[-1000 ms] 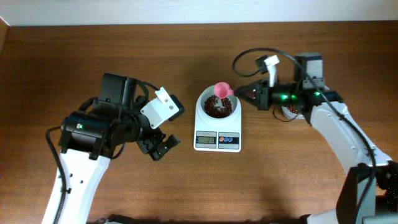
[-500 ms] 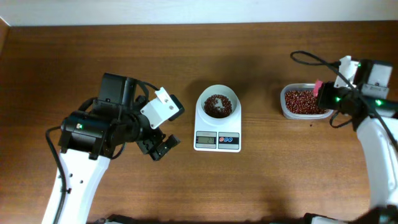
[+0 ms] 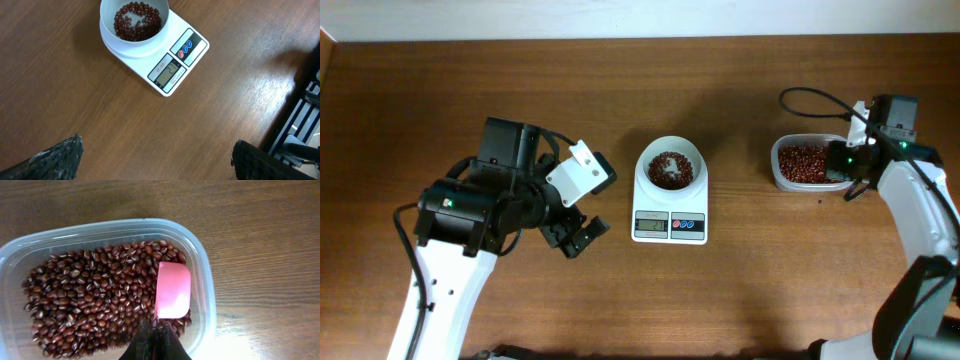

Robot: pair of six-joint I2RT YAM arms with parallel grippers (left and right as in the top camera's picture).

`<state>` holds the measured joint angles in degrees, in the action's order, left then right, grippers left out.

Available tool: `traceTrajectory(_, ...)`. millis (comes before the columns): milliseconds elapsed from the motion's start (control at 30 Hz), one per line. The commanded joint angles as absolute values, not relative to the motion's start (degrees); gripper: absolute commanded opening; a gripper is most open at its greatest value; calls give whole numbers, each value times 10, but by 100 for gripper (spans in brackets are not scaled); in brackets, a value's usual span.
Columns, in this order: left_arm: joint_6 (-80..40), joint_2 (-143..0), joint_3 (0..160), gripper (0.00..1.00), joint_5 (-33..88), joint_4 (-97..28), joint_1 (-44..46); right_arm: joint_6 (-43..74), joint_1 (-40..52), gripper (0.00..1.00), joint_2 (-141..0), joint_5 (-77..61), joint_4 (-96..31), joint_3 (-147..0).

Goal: Scoop and weigh 50g on scale

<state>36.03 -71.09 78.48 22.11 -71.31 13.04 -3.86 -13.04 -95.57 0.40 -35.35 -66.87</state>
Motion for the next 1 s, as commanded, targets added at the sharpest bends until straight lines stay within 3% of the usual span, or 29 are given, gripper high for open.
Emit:
traceTrajectory(0, 369, -709, 783, 99, 227, -713, 127, -43, -132, 4, -1017, -22, -350, -673)
traceTrajectory(167, 369, -709, 783, 99, 227, -713, 127, -43, -132, 4, -1066, -213, -352, -673)
traceTrajectory(967, 369, -709, 783, 99, 227, -713, 127, -41, -133, 4, -961, -205, -416, -683)
